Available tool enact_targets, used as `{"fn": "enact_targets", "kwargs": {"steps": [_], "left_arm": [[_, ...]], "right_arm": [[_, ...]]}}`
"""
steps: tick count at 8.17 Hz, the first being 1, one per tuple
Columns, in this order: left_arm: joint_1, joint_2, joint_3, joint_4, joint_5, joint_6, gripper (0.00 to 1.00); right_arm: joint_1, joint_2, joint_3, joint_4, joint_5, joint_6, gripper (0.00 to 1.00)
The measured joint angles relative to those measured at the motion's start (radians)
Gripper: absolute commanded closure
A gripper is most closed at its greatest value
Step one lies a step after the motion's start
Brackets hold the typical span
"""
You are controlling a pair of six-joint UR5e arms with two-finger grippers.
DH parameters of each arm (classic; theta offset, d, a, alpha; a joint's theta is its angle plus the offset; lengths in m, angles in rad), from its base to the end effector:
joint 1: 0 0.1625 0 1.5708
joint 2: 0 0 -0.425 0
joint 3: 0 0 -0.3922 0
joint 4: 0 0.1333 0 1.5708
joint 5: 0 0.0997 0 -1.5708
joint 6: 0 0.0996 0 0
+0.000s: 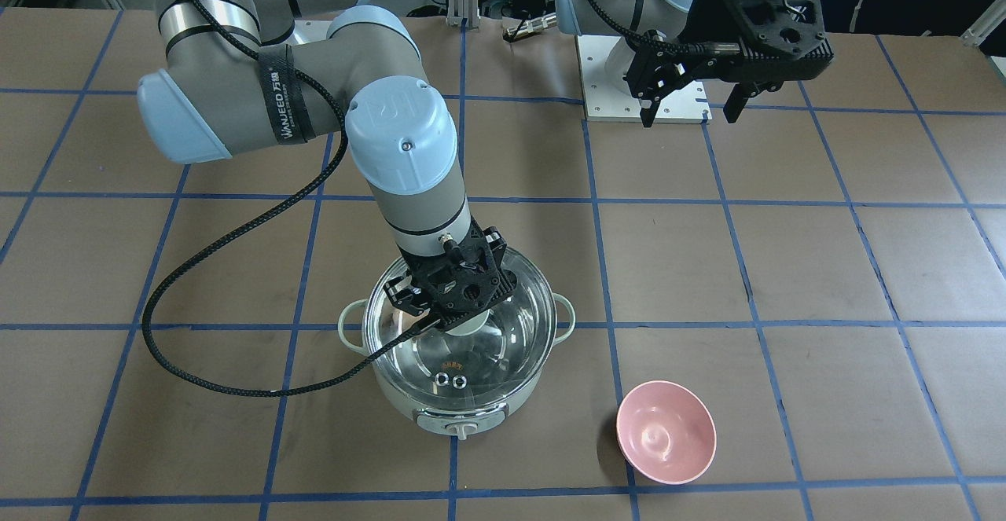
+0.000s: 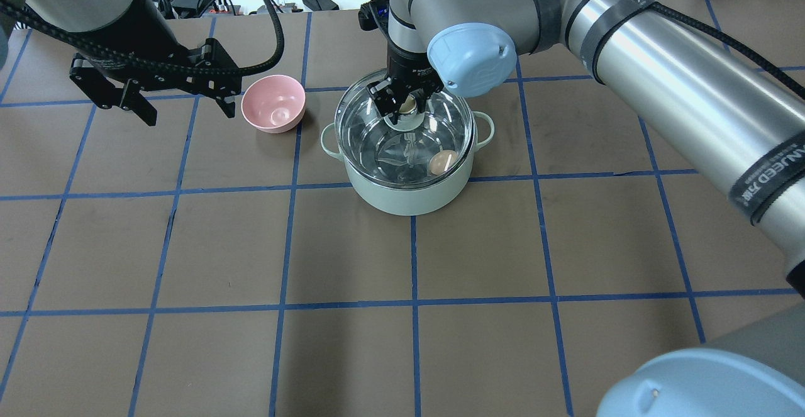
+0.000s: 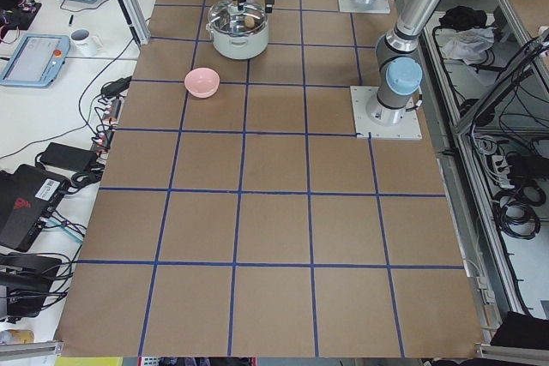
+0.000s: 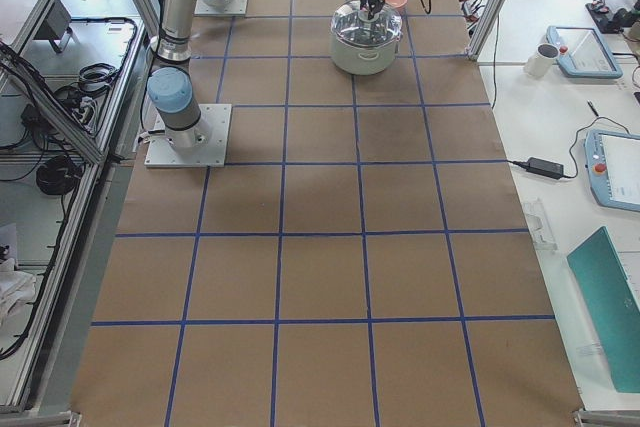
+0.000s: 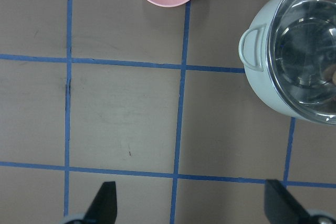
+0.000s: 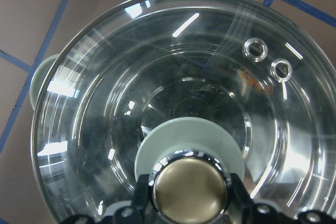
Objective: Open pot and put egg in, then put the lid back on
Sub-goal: 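Carry the glass lid over the pot with the right gripper and lower it on, then release the lid knob and raise the right gripper away from the pot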
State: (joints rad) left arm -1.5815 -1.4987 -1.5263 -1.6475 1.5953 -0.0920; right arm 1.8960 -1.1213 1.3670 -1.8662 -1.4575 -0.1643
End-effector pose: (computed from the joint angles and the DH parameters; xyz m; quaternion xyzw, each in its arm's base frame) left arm -0.1358 -0.4611 0.5365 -0.0409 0.9989 -0.0205 0.0112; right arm 0.3509 -0.5883 0.3560 -0.2432 0.9680 -0.0202 0.0584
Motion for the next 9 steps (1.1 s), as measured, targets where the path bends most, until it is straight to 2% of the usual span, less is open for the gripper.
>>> {"fn": "enact_targets", "kwargs": {"steps": [3, 4, 5, 6, 9], "left_arm": [[0.000, 0.000, 0.000, 0.000, 0.000, 0.000, 0.00], [0.000, 0.000, 0.000, 0.000, -0.001, 0.000, 0.00], [0.000, 0.000, 0.000, 0.000, -0.001, 0.000, 0.00], [0.000, 0.000, 0.000, 0.000, 0.000, 0.000, 0.00], [0.000, 0.000, 0.000, 0.000, 0.000, 0.000, 0.00]], "right_arm": [[0.000, -0.003, 0.011, 0.000, -0.009, 0.006, 1.00], [0.000, -0.004, 0.012, 0.002, -0.011, 0.009, 0.79], [0.000, -0.004, 0.012, 0.003, -0.012, 0.008, 0.30], [0.000, -0.002, 0.012, 0.001, -0.012, -0.002, 0.00], [-0.001, -0.005, 0.010, -0.006, -0.004, -0.014, 0.00]]}}
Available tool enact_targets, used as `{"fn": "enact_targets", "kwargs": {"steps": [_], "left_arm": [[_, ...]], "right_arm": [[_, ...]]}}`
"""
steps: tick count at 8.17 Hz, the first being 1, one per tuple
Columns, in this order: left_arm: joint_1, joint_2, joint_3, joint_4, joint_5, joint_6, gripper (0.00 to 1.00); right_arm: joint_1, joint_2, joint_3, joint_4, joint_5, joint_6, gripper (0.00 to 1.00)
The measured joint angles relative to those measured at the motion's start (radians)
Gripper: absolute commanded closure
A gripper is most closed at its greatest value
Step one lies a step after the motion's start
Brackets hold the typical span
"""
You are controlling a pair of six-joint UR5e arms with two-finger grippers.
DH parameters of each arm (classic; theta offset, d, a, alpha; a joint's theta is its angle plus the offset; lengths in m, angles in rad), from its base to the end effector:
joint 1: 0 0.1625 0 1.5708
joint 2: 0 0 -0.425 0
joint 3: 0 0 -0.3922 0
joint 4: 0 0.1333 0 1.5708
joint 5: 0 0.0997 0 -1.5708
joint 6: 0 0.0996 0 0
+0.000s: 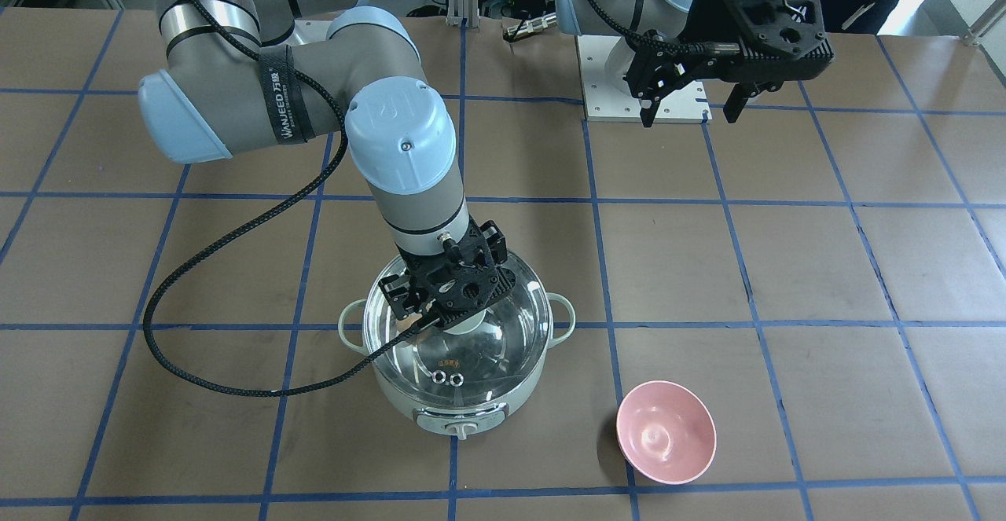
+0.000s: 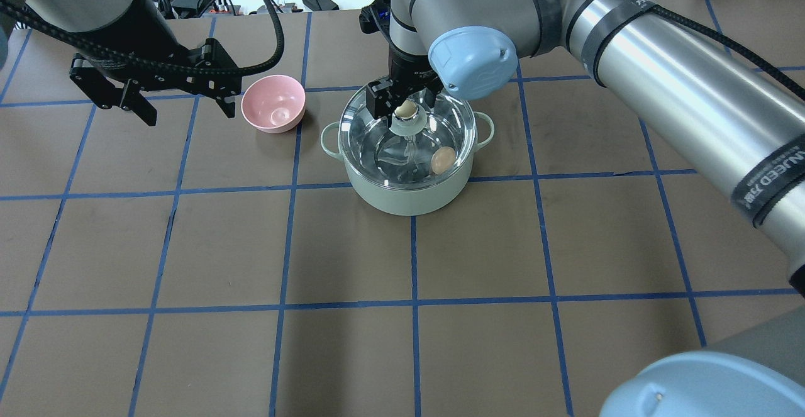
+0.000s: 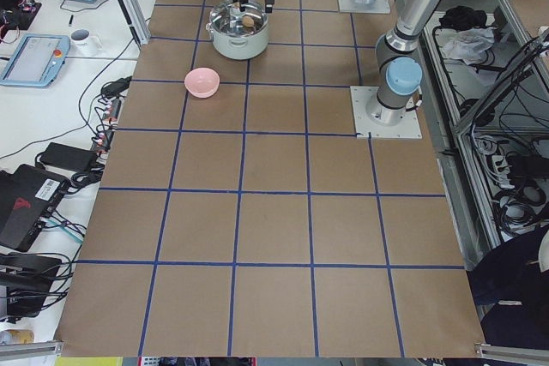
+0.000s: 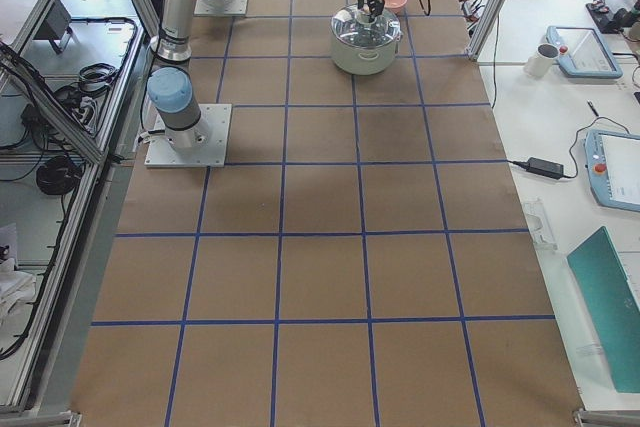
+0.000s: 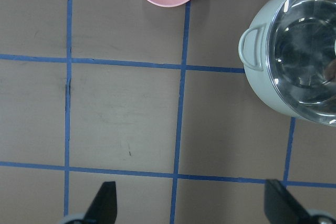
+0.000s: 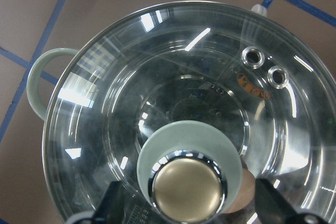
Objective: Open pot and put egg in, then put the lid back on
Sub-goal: 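Release the lid knob and raise the right gripper away from the pot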
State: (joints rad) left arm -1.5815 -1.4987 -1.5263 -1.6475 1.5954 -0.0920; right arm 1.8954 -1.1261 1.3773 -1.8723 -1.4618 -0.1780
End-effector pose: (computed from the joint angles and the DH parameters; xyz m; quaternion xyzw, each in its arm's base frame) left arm -0.1358 -0.4611 0.5365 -0.0409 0.9989 -0.0205 0.0113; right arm 0.3494 -0.5865 0.3548 -0.2495 0.9665 -0.0211 0.0561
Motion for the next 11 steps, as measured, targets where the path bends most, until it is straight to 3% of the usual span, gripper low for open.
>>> {"fn": "enact_targets", "kwargs": {"steps": [4, 8, 11], "left_arm": [[0.000, 0.000, 0.000, 0.000, 0.000, 0.000, 0.00], [0.000, 0.000, 0.000, 0.000, 0.000, 0.000, 0.00], [0.000, 0.000, 0.000, 0.000, 0.000, 0.000, 0.00]], "right_arm": [[-0.035, -0.123, -0.005, 0.111, -0.007, 0.033, 0.00], [-0.295, -0.294, 0.003, 0.292, -0.027, 0.037, 0.00], [-0.450, -0.351, 0.004, 0.376, -0.094, 0.037, 0.00]]}}
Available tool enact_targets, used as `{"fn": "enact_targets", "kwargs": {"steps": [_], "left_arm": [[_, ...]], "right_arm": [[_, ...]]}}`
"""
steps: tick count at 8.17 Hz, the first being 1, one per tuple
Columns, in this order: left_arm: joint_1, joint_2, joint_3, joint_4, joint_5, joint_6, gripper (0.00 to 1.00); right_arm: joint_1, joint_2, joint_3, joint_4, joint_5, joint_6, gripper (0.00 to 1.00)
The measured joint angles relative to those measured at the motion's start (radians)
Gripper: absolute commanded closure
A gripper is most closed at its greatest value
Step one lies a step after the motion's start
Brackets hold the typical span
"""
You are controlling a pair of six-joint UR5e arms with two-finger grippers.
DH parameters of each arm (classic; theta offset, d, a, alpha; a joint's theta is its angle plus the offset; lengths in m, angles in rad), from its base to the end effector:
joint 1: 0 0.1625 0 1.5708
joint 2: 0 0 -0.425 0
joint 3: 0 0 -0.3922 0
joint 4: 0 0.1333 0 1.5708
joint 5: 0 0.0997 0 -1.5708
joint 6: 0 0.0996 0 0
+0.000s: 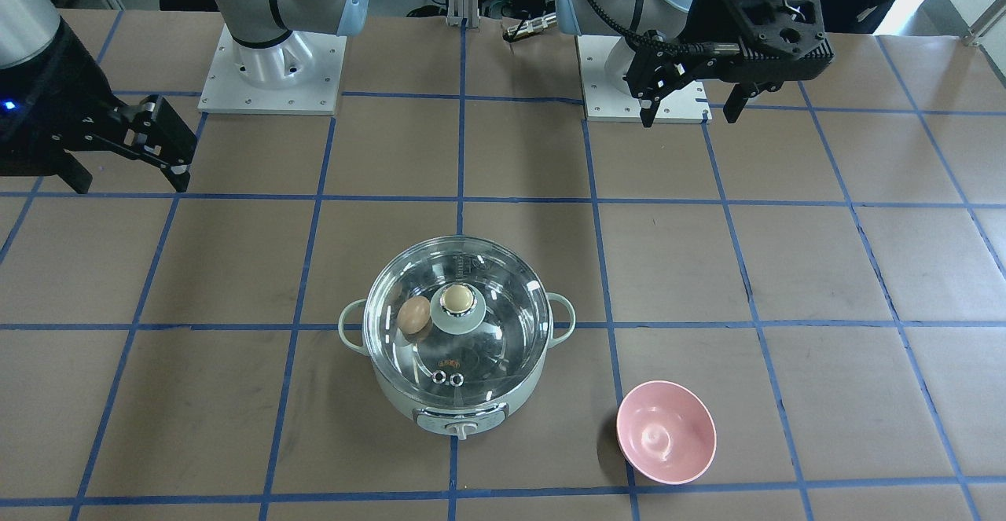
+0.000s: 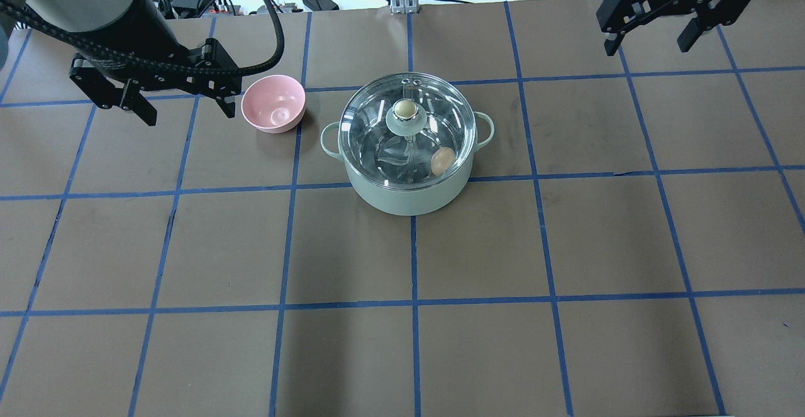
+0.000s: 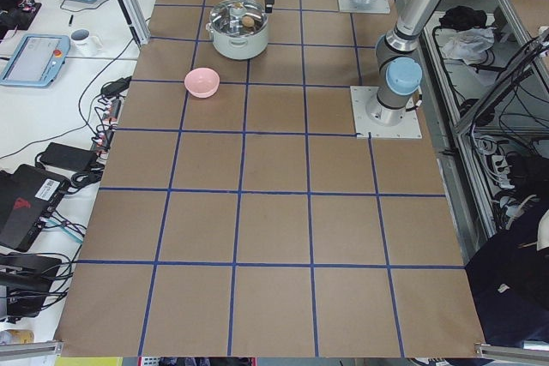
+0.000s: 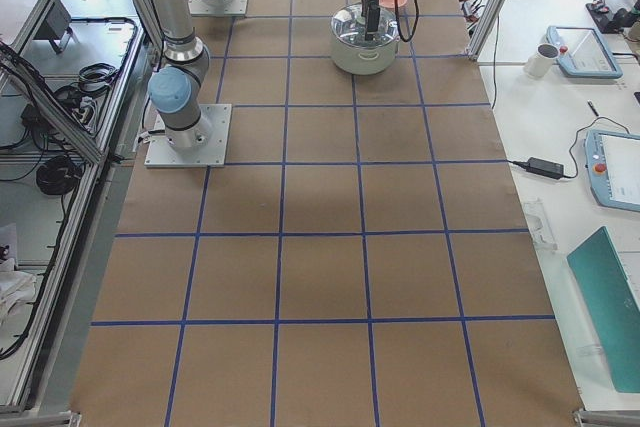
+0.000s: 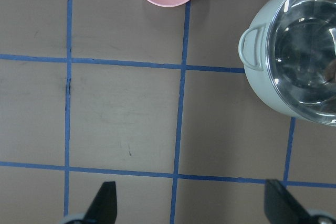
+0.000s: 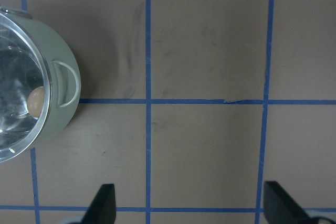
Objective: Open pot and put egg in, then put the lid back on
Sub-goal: 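Release the lid knob and raise the right gripper away from the pot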
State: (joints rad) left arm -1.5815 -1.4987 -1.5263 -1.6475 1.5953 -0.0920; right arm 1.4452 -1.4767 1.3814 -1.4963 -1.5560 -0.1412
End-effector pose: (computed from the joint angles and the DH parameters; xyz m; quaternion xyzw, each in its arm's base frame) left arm -0.1358 -0.4611 0.5365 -0.0409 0.9989 -0.0205 0.0112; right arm 0.0671 -0.5448 0.5254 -0.0079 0.9999 -0.0113 0.0059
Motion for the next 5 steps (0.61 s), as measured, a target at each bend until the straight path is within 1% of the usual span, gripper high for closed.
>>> {"fn": "enact_targets", "kwargs": {"steps": [5], "left_arm": [[0.000, 0.000, 0.000, 0.000, 0.000, 0.001, 0.00]], "right_arm": [[-0.021, -0.008, 0.011, 0.010, -0.013, -0.001, 0.00]]}}
